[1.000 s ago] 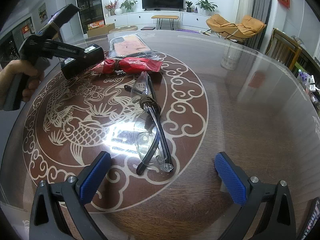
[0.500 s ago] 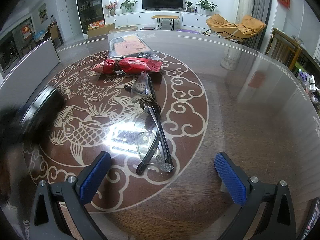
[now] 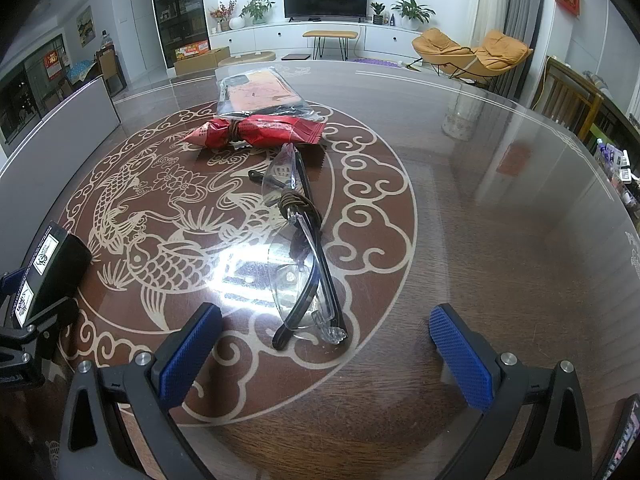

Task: Organize objects

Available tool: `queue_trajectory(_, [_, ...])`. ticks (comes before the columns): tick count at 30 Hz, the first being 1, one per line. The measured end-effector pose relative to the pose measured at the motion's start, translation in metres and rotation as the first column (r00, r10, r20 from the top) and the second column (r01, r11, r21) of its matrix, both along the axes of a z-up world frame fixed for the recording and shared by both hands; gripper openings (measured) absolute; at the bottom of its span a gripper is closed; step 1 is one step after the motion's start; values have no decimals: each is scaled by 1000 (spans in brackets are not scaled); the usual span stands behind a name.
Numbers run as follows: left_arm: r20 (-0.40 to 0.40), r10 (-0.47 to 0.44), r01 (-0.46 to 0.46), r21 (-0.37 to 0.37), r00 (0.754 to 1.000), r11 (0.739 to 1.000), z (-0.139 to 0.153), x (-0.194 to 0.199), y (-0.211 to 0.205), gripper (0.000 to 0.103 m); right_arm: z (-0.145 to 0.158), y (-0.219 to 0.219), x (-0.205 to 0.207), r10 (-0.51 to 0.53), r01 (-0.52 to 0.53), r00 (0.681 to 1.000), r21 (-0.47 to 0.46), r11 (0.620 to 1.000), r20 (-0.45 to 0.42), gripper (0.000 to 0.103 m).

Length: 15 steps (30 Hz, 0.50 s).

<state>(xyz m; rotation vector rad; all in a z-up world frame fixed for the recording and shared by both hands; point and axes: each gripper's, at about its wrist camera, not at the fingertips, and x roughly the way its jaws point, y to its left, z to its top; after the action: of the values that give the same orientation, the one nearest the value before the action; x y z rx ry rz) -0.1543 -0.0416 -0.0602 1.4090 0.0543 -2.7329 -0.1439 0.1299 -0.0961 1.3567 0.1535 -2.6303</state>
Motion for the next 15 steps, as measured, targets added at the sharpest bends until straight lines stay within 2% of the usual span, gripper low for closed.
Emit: queue_trajectory(15, [0,-1,1,0,1000,1000,-1,0,1,103,0,0,0,0,0,1000,0,1000,0,103])
